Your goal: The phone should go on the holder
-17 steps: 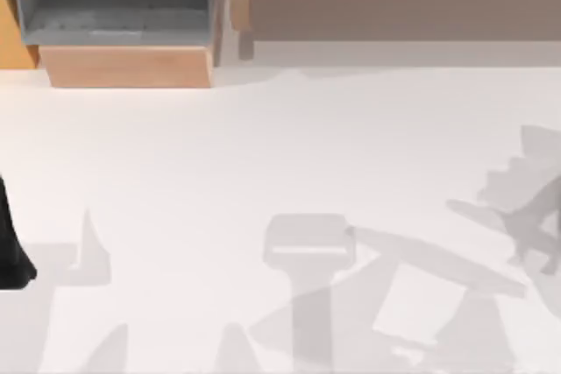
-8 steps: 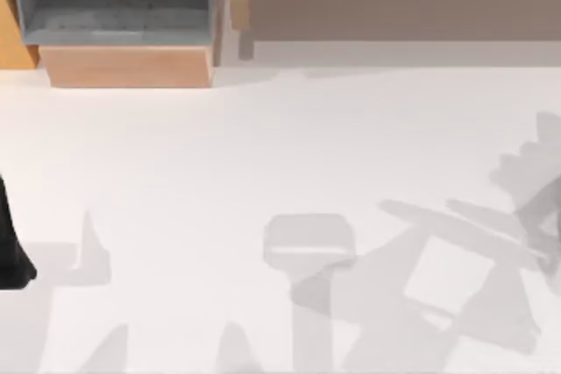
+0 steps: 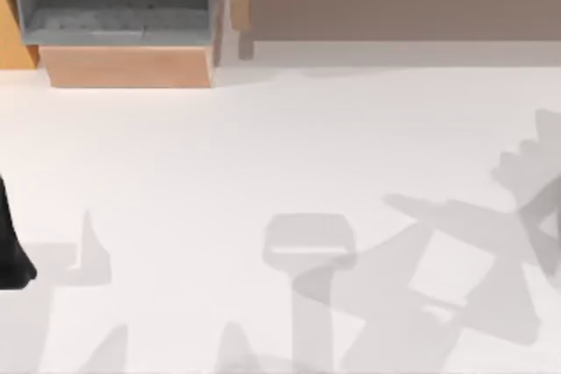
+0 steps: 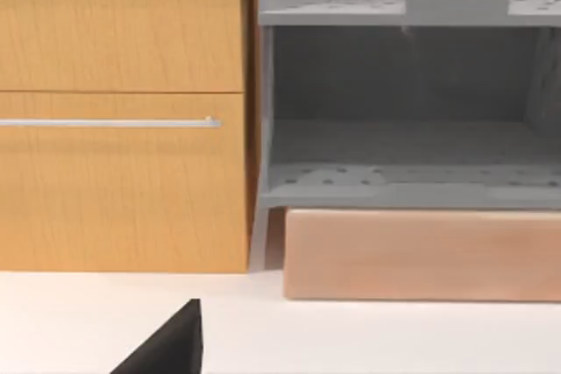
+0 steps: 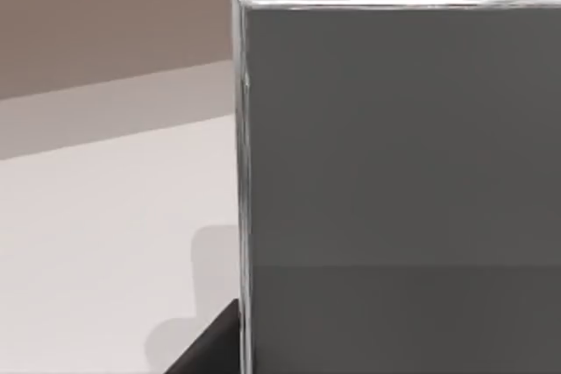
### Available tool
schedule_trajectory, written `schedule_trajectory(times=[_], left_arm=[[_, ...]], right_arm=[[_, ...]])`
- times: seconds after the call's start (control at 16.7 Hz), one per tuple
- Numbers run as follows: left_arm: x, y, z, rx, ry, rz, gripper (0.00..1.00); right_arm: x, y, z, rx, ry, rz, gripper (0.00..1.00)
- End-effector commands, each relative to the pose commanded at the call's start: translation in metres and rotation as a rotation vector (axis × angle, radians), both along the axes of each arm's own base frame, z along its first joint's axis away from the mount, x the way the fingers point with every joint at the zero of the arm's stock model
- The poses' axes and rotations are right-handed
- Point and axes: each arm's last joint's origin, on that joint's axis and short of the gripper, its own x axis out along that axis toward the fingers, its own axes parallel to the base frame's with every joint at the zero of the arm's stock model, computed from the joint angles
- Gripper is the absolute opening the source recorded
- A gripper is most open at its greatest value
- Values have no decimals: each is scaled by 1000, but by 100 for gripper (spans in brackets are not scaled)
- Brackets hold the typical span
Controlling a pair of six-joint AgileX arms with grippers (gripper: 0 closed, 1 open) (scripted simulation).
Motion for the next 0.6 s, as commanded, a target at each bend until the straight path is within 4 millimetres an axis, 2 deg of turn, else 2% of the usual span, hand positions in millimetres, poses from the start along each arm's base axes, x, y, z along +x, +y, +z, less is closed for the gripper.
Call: schedule_trajectory(times=[0.6], left_arm=[[0,0,0,0,0,0,100]], right_arm=[[0,0,0,0,0,0,90]])
